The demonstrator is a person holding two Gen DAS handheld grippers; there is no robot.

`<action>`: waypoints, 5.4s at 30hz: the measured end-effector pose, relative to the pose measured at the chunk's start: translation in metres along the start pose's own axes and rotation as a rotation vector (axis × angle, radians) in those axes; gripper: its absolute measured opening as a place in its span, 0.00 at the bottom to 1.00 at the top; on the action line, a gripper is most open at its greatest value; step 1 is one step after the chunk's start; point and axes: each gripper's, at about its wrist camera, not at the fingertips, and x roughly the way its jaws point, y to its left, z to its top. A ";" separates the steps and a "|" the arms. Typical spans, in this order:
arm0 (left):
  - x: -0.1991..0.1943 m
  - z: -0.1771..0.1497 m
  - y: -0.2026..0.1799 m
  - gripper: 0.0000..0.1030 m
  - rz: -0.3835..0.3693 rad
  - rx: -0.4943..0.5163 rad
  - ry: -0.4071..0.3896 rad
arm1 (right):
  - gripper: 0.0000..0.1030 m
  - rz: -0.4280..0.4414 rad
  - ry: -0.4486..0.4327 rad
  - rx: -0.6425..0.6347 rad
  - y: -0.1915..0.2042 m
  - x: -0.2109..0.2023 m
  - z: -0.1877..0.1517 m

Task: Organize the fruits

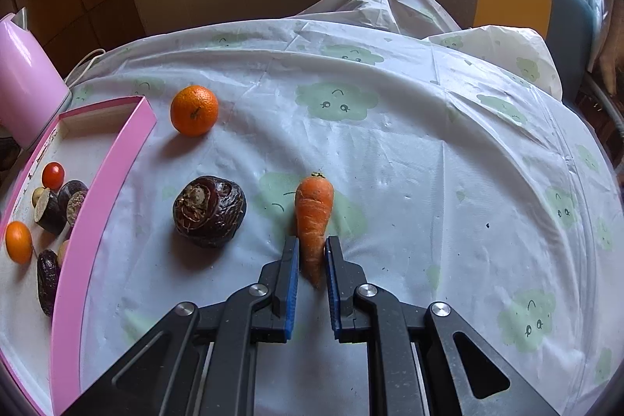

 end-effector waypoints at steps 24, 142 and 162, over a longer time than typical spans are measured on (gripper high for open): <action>-0.020 -0.013 -0.003 0.36 -0.045 0.035 -0.038 | 0.04 0.291 -0.067 0.021 0.059 -0.067 -0.029; 0.096 0.080 -0.149 0.46 -0.244 0.292 0.128 | 0.38 0.049 -0.138 0.175 -0.007 -0.014 -0.026; 0.113 0.075 -0.167 0.36 -0.168 0.329 0.135 | 0.38 0.088 -0.146 0.203 -0.012 -0.013 -0.028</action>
